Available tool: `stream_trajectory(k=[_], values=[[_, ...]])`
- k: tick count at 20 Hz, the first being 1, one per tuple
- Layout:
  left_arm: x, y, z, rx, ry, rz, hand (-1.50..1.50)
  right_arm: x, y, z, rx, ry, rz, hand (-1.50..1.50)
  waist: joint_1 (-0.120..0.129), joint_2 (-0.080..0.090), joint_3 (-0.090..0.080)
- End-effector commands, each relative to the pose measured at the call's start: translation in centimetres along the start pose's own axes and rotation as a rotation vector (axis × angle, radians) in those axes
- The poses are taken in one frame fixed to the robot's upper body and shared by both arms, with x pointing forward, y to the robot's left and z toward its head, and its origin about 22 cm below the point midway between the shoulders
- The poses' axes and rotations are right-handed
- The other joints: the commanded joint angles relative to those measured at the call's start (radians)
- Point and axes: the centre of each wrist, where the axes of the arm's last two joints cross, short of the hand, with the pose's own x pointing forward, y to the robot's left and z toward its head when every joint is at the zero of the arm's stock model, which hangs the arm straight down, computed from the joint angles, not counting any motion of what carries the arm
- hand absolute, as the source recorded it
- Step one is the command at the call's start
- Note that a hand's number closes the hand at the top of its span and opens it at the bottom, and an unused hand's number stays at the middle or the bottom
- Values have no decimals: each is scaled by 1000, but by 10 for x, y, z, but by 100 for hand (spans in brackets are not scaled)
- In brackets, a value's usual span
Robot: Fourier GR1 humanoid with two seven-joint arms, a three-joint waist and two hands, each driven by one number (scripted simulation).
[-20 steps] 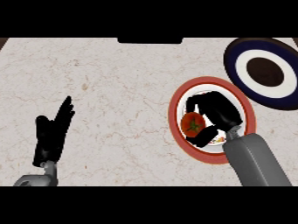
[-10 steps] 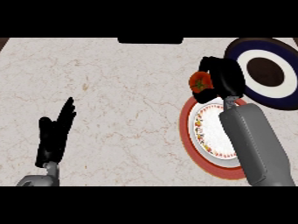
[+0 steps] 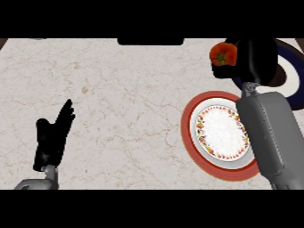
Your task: Pick the tomato from the plate and place it in the plate
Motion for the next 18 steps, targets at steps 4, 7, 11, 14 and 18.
stream_trajectory(k=[4, 7, 11, 14, 18], values=[[4, 8, -11, 3, 19, 1, 0, -29, -27, -36, -58, 135, -24, 150, 0, 1, 0], [-5, 4, -5, -2, 3, 1, 0, -46, -18, -46, -32, 165, 29, 150, 3, 2, 0], [-12, -10, 0, -16, 1, 2, 0, -96, -14, -59, 0, 201, 17, 150, 10, 6, 0], [5, 0, -2, -23, 4, -3, 0, -100, -16, -73, -4, 220, 49, 150, 13, 5, 0], [-4, -12, 3, -13, -18, 9, 0, -139, 6, -59, 120, 278, 71, 150, 24, 10, 1]])
